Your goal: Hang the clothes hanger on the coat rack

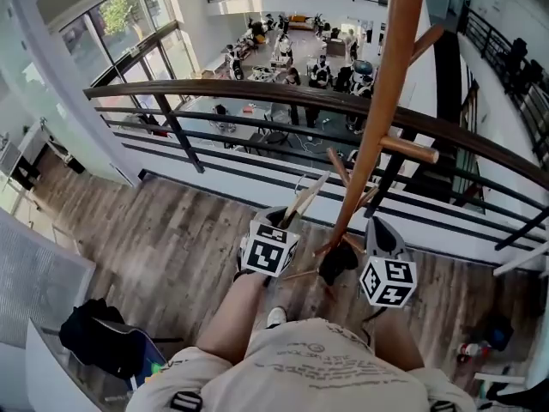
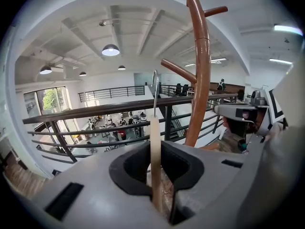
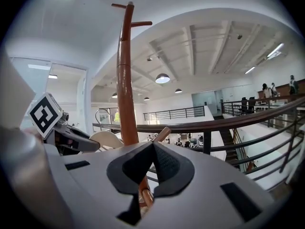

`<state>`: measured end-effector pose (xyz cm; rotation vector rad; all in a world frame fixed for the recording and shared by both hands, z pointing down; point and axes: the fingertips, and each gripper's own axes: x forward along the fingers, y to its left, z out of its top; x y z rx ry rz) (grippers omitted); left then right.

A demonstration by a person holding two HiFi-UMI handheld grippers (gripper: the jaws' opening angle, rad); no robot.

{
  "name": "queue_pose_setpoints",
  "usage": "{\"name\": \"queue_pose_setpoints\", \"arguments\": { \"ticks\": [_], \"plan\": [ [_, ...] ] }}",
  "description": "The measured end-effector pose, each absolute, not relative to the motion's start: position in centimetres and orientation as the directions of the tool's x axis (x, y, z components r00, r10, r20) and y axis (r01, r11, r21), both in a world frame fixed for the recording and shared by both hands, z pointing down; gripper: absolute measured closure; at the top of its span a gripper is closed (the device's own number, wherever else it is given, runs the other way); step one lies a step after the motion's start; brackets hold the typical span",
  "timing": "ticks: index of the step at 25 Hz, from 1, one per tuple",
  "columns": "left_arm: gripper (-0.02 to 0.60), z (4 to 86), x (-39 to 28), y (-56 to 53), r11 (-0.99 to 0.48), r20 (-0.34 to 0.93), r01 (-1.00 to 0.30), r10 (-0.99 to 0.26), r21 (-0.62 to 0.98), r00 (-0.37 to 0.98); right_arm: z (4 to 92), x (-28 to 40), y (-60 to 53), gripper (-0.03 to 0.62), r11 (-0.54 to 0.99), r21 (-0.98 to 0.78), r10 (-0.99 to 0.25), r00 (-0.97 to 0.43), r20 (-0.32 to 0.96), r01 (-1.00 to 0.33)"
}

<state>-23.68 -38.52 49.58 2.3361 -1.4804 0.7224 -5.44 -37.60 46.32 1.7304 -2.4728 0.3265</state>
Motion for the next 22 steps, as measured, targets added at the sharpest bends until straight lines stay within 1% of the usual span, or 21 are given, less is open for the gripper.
{"name": "queue_pose_setpoints", "arguments": {
  "ticks": [8, 15, 22],
  "plan": [
    [0.525, 47.3, -22.1, -39.1, -0.533, 0.511, -0.845, -0.737, -0.039, 0.442, 46.0, -5.3, -37.4, 0.592, 0.261, -0.101, -0.936, -0.277, 0.215, -0.96],
    [0.525, 45.5, -20.7, -39.2, -0.57, 0.478, -0.819, -0.737, -0.06, 0.478, 45.8, -4.7, -37.3, 0.592, 0.242, -0.089, -0.942, -0.256, 0.219, -0.966],
    [0.525, 45.4, -19.3, -39.0, -0.598, 0.477, -0.799, -0.722, -0.066, 0.501, 46.6, -4.2, -37.0, 0.592, 0.233, -0.093, -0.94, -0.249, 0.234, -0.968]
  ]
}}
